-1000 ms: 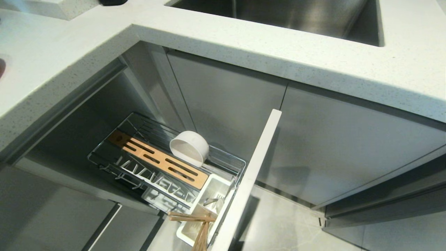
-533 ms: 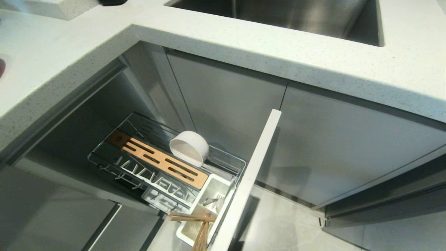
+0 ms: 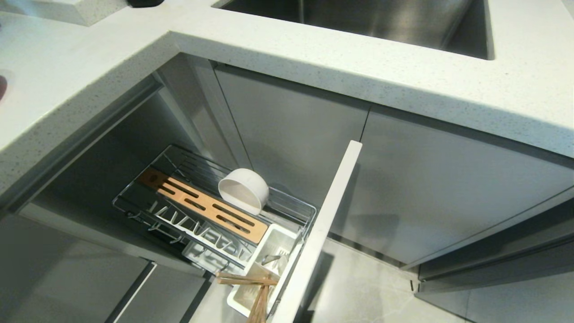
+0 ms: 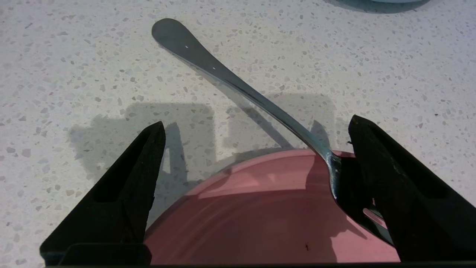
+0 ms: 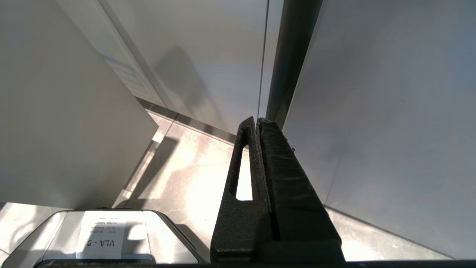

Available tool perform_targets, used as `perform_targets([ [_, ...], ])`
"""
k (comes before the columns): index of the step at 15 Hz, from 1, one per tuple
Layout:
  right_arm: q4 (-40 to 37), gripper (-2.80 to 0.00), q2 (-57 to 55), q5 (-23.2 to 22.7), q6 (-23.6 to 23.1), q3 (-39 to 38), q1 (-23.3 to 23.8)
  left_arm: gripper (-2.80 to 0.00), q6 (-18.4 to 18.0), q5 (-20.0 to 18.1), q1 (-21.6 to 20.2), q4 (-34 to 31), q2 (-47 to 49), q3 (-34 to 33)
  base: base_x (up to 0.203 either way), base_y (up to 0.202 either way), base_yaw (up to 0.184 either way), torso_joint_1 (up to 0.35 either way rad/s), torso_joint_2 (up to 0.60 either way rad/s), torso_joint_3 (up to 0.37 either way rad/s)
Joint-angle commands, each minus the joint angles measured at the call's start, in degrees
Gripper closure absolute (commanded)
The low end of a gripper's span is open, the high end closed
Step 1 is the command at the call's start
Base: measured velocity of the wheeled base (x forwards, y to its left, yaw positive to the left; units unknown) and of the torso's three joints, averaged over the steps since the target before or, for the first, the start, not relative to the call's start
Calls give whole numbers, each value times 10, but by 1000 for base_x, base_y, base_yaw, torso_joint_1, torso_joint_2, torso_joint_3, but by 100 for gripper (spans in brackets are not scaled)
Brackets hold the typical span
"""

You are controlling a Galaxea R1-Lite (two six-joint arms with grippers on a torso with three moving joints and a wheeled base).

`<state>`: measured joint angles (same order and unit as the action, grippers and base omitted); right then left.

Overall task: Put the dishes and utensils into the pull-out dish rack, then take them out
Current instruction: Pick up the fork and place it in the cupboard

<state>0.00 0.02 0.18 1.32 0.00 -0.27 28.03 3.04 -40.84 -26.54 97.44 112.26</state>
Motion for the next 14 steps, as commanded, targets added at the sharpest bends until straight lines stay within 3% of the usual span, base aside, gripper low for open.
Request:
perform_targets([
  [1, 1, 0, 0, 0, 0, -1, 0, -280, 2, 0, -1, -1, 3, 0, 0, 0, 0, 0, 0, 0],
  [13, 0, 0, 0, 0, 0, -1, 0, -280, 2, 6, -3, -2, 6, 0, 0, 0, 0, 0, 0, 0],
  [14, 0, 0, 0, 0, 0, -1, 0, 0, 2, 10, -3, -1, 6, 0, 0, 0, 0, 0, 0, 0],
])
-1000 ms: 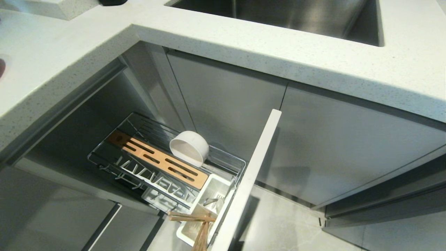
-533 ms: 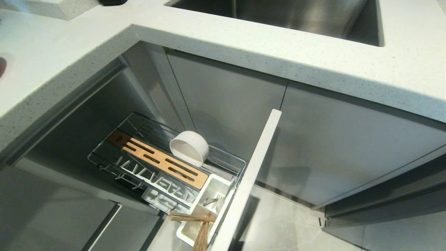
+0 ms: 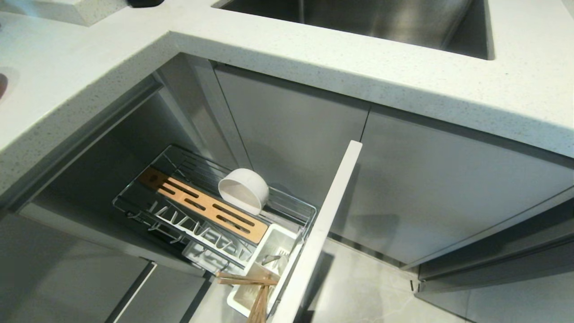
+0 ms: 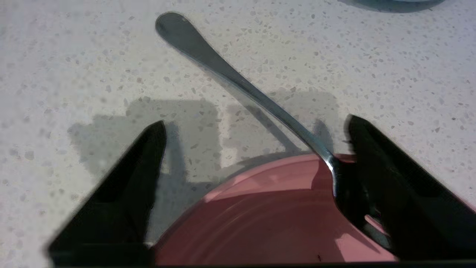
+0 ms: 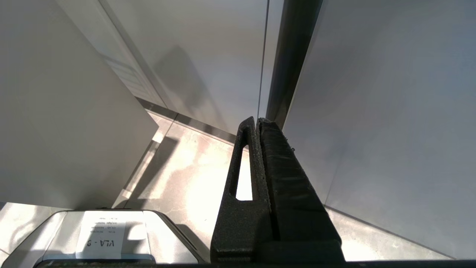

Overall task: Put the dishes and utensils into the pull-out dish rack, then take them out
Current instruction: Pick up the fork and place it in the cupboard

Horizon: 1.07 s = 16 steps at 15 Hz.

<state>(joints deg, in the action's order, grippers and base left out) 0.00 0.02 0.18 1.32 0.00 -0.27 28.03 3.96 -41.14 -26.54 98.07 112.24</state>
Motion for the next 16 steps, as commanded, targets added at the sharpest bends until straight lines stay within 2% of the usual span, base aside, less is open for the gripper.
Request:
perform_targets([
  [1, 1, 0, 0, 0, 0, -1, 0, 0, 2, 3, 0, -3, -2, 0, 0, 0, 0, 0, 0, 0],
  [16, 0, 0, 0, 0, 0, -1, 0, 0, 4, 4, -5, 1, -22, 0, 0, 0, 0, 0, 0, 0],
])
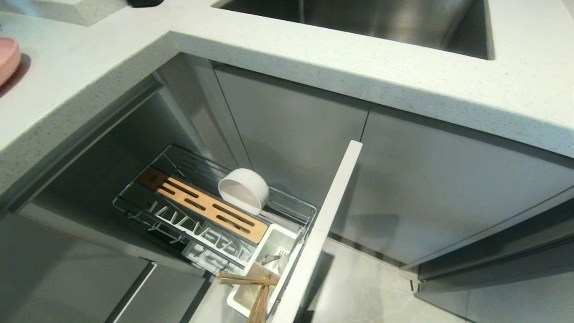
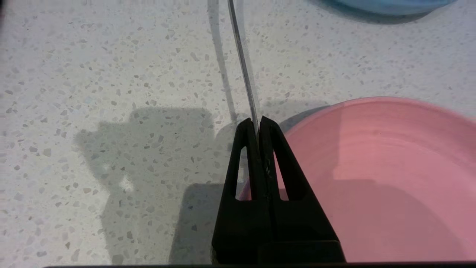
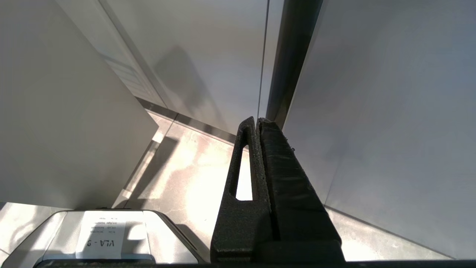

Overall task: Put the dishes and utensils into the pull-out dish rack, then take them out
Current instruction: Pick up the fork and place it in the cupboard

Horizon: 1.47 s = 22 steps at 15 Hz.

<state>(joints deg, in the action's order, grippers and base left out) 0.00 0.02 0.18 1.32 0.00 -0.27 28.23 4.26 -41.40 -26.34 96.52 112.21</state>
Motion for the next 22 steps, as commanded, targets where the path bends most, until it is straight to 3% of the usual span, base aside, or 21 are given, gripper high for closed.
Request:
perform_targets([
  [1, 1, 0, 0, 0, 0, -1, 0, 0, 10, 1, -2, 1, -19, 0, 0, 0, 0, 0, 0, 0],
  [4, 0, 0, 0, 0, 0, -1, 0, 0, 38, 0, 5, 4, -65, 0, 0, 0, 0, 0, 0, 0],
  [7, 0, 0, 0, 0, 0, -1, 0, 0, 60, -2, 64, -11, -116, -1, 0, 0, 0, 0, 0, 0],
  [10, 0, 0, 0, 0, 0, -1, -1, 0, 74, -2, 192, -38, -152, -2, 0, 0, 0, 0, 0, 0],
  [14, 0, 0, 0, 0, 0, -1, 0, 0, 104, -2, 440, -106, -181, -3, 0, 0, 0, 0, 0, 0],
  [17, 0, 0, 0, 0, 0, -1, 0, 0, 140, -3, 602, -161, -194, -18, 0, 0, 0, 0, 0, 0],
  [20, 0, 0, 0, 0, 0, -1, 0, 0, 176, -4, 728, -244, -217, -33, 0, 0, 0, 0, 0, 0],
  [22, 0, 0, 0, 0, 0, -1, 0, 0, 191, -12, 789, -342, -237, -41, 0, 0, 0, 0, 0, 0],
])
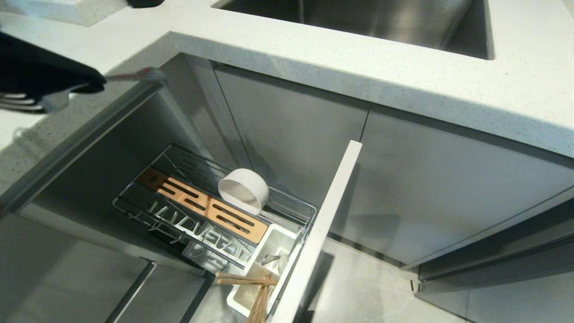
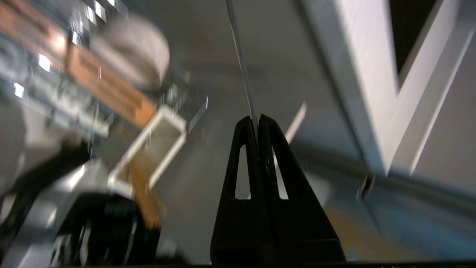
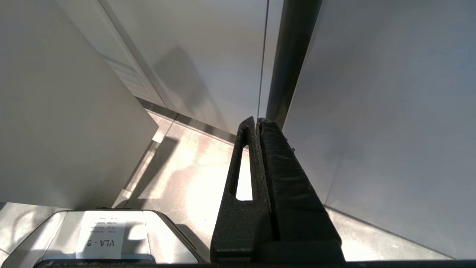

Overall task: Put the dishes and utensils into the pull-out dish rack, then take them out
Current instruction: Pick up the fork and place it in the cupboard

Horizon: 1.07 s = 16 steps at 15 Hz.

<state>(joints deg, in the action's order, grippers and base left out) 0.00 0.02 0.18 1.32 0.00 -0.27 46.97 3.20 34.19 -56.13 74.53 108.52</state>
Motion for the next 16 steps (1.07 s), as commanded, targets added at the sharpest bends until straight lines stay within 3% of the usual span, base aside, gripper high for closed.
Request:
perform_targets([
  [1, 0, 0, 0, 0, 0, -1, 0, 0, 7, -20, 45, -87, -24, -5, 0, 0, 0, 0, 0, 0],
  [4, 0, 0, 0, 0, 0, -1, 0, 0, -2, -109, 46, -230, -25, 0, 0, 0, 0, 0, 0, 0],
  [7, 0, 0, 0, 0, 0, -1, -1, 0, -51, -173, 30, -293, -1, -9, 0, 0, 0, 0, 0, 0],
  [11, 0, 0, 0, 0, 0, -1, 0, 0, -131, -229, -11, -283, 62, -66, 0, 0, 0, 0, 0, 0],
  [16, 0, 0, 0, 0, 0, -1, 0, 0, -199, -238, -33, -244, 157, -82, 0, 0, 0, 0, 0, 0],
])
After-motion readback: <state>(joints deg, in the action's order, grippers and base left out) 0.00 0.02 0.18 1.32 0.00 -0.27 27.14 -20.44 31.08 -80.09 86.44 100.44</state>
